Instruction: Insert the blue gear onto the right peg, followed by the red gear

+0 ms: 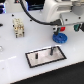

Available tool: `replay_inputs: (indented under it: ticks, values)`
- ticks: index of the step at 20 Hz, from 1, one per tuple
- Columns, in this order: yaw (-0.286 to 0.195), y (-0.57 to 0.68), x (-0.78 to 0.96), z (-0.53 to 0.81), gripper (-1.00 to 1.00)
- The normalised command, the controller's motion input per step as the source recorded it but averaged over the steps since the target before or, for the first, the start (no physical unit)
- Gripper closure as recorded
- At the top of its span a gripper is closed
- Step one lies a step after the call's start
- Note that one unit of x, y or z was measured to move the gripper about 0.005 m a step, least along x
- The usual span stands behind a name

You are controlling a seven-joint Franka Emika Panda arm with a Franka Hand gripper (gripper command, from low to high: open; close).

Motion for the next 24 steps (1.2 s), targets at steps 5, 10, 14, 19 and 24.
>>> replay_inputs:
  ticks: [5,10,14,19,24]
  values:
    - [0.0,-0.43,-0.25,0.0,-1.0]
    - [0.0,-0.06,-0.17,-0.41,-1.0]
    - [0.0,0.0,-0.1,-0.39,-1.0]
    - [0.0,0.04,0.02,-0.28,1.0]
    - [0.0,0.0,-0.21,-0.26,1.0]
